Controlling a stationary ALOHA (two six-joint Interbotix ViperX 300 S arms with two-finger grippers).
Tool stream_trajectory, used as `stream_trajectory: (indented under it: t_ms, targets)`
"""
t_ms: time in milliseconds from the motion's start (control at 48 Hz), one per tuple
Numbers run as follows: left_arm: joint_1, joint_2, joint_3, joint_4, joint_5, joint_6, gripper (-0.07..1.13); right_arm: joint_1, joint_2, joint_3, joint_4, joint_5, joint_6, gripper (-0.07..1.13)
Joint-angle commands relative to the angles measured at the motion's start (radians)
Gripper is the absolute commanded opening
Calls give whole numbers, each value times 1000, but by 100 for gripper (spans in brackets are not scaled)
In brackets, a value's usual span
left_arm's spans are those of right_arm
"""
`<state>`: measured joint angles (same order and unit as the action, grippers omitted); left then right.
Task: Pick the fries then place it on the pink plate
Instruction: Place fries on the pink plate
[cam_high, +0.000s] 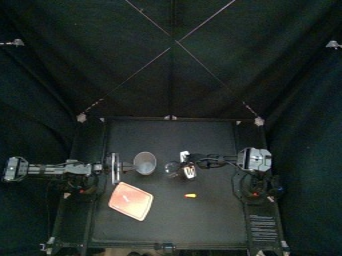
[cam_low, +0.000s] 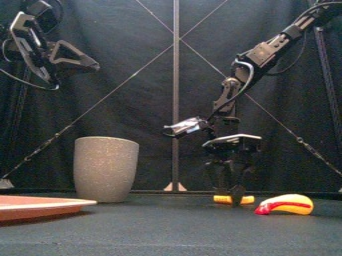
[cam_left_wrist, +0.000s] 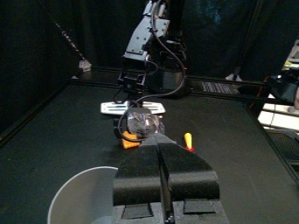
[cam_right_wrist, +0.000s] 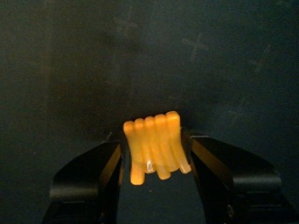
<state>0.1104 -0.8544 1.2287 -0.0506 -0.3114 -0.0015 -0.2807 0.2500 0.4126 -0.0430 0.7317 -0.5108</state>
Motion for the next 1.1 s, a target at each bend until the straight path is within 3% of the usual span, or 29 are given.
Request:
stream_trajectory:
  t_ms: [21,146,250,667,958,1104]
  targets:
    - [-3,2,-12,-8,-11,0,0,-2,-18,-8,8,6,3,61]
    - [-2,2,-12,-8,-11,5,0,25,-38,-31,26,8,23,58]
    - [9,3,-14,-8,-11,6,0,95,-55,-97,64,0,54,60]
    - [183,-11,-11,-6,-58,8,0,318,164,-528,41,-64,374,60]
    - [225,-32,32,-2,-52,8,1,344,377,-851,-5,-48,456,61]
    - [225,-37,37,0,-52,8,1,345,448,-999,35,37,460,77]
